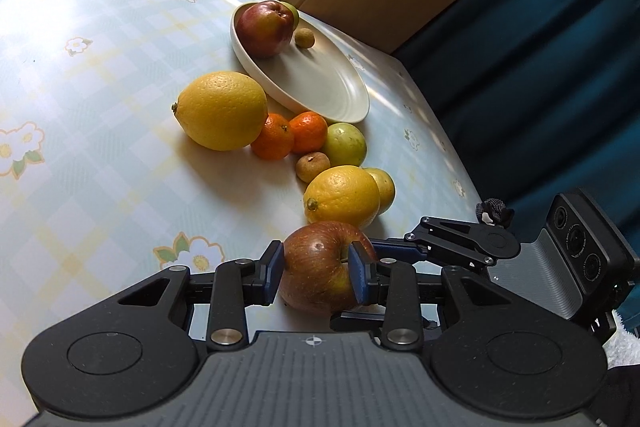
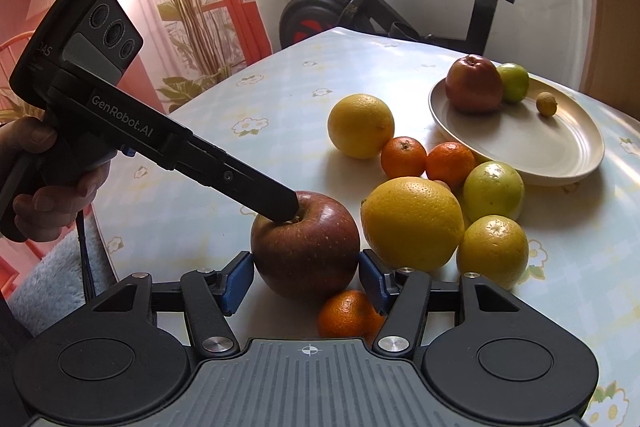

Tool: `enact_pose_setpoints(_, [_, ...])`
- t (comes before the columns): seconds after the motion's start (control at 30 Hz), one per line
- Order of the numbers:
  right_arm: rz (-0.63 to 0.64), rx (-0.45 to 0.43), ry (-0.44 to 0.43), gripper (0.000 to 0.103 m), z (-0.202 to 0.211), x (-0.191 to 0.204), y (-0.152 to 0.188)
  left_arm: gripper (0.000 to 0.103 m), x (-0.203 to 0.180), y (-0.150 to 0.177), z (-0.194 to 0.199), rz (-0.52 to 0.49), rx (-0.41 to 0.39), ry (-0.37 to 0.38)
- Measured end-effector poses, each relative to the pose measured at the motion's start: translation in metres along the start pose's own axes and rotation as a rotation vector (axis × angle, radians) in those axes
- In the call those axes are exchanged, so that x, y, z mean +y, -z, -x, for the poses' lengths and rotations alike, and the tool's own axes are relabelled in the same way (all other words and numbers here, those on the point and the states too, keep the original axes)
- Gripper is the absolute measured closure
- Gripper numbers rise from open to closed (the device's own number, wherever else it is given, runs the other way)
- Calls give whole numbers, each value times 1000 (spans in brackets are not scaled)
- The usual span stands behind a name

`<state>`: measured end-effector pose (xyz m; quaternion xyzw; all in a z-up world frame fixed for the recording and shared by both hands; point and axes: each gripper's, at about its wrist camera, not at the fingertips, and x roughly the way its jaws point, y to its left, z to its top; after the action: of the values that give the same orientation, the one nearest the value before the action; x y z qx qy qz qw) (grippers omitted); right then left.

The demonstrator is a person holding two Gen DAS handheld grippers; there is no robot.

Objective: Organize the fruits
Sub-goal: 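Close the left tool around the second large red apple, then carry the red apple with the left tool onto the beige plate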

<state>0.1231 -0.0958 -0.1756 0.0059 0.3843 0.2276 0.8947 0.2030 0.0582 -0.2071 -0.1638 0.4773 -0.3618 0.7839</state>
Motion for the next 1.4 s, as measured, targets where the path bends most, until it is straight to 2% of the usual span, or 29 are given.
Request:
enact_pose_setpoints(0.23, [-32, -48, -20, 50, 2, -4, 6, 66, -3, 0, 2, 1, -6, -12])
enact_pose_setpoints(0.43, [-31, -123, -22, 50, 14, -6, -1, 66, -12, -8, 13, 3, -49, -14])
enact_pose_setpoints(0.77, [14, -231, 16, 50, 34, -26, -33, 66, -46, -47, 16, -69, -135, -44])
enact_pose_setpoints(1.0, [26, -273, 48, 50, 36, -69, -58, 66, -64, -93, -9, -113, -167, -50])
enact_pose_setpoints(1.4, [-2, -254, 87, 50, -2, -157, -86, 66, -48, -163, -79, -111, -127, -85])
